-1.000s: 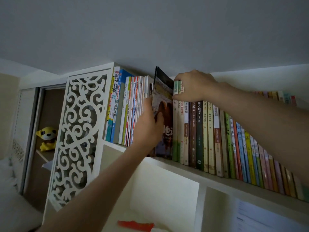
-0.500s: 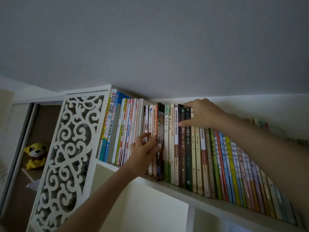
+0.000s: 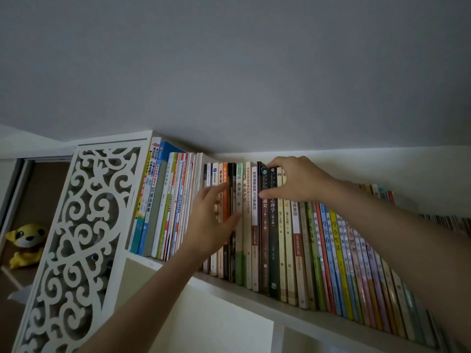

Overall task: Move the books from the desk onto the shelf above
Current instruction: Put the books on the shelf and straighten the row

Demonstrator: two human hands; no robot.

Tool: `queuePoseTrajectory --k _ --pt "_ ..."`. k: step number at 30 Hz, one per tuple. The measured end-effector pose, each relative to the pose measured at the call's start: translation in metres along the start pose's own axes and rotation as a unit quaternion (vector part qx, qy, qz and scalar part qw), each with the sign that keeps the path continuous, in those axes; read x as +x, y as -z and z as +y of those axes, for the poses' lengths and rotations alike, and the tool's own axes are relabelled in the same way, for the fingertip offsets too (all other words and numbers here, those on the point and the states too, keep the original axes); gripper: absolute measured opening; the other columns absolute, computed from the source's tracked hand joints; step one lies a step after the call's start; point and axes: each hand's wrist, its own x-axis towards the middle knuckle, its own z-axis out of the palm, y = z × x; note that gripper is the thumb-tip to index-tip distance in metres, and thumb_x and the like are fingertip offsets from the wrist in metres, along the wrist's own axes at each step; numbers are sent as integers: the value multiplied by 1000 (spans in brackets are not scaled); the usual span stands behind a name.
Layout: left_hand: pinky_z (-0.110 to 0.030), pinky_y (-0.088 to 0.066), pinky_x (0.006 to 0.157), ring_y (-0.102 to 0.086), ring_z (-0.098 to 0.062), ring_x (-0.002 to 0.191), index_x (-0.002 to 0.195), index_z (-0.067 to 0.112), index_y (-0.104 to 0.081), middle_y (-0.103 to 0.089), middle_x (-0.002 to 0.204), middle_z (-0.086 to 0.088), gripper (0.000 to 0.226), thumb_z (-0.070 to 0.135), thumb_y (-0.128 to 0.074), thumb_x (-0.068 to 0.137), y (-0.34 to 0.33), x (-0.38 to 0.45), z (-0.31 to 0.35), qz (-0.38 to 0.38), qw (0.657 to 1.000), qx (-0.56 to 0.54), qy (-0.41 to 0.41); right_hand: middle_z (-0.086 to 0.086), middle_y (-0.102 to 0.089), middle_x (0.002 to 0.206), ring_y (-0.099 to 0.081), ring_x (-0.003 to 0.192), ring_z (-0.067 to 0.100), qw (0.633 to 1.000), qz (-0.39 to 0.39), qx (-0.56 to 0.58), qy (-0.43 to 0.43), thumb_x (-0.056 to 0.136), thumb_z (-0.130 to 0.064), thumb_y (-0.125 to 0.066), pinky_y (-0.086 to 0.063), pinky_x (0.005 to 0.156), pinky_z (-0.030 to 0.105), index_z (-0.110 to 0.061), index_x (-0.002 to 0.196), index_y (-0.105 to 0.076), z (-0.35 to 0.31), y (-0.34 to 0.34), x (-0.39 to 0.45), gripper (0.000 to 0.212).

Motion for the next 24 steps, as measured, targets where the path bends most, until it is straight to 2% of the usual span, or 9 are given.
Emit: queuePoseTrajectory --k 2,5,8,9,11,13,16,20,24 --pt "-39 -41 107 -38 -13 130 141 30 -41 -36 142 7 59 37 -64 87 -4 21 26 12 998 18 -60 -3 -64 115 -61 97 15 1000 -11 8 9 69 -49 -80 -49 76 27 -23 129 -54 1 3 -1 70" --pt "-36 -31 109 -33 -19 133 142 23 -44 -42 140 -1 53 41 -55 93 -14 58 52 2 996 73 -60 -4 -65 109 -62 96 15 1000 -5 13 20 69 -49 -79 -53 80 34 -25 121 -58 4 2 -1 62" --pt "-42 -35 106 -47 -24 120 121 19 -65 -61 119 -5 36 40 -51 96 -26 81 56 -11 991 123 -40 -2 -65 111 -61 96 17 1000 -1 6 18 68 -52 -78 -54 82 39 -26 124 -55 7 -2 0 66" --pt "-41 -40 102 -55 -22 112 115 17 -69 -66 111 -4 32 37 -53 96 -28 84 55 -8 994 101 -27 -2 -64 113 -61 97 17 1000 1 4 16 68 -53 -77 -54 83 40 -26 126 -54 7 -3 1 68" --pt "-30 -50 88 -63 -16 95 111 14 -71 -72 103 -3 29 33 -58 94 -29 84 54 15 999 47 9 -2 -64 114 -61 99 18 1000 1 3 15 68 -54 -77 -54 84 41 -26 128 -53 8 -4 1 71" --pt "-22 -49 74 -65 -13 87 109 12 -72 -73 100 -3 29 32 -59 93 -28 82 55 30 998 43 25 -2 -64 114 -61 99 18 1000 1 3 16 67 -55 -77 -53 85 42 -25 128 -52 8 -5 1 73" --pt "-23 -49 71 -65 -14 84 106 12 -71 -72 98 -4 25 29 -57 95 -29 80 58 44 998 42 29 -2 -63 115 -60 100 19 1000 8 0 8 65 -58 -76 -53 85 43 -25 130 -51 8 -6 1 77" --pt "-20 -48 64 -60 -10 79 104 9 -68 -68 97 0 23 24 -51 98 -29 70 64 126 991 35 5 -1 -64 111 -61 98 20 1000 20 10 1 65 -57 -77 -53 84 43 -27 124 -54 8 -8 1 70" --pt "-21 -50 68 -57 1 75 101 14 -63 -63 89 9 20 26 -47 100 -12 62 64 204 976 -67 35 -1 -62 121 -58 109 22 1000 19 21 4 67 -55 -78 -50 91 43 -30 126 -53 8 -9 1 69"
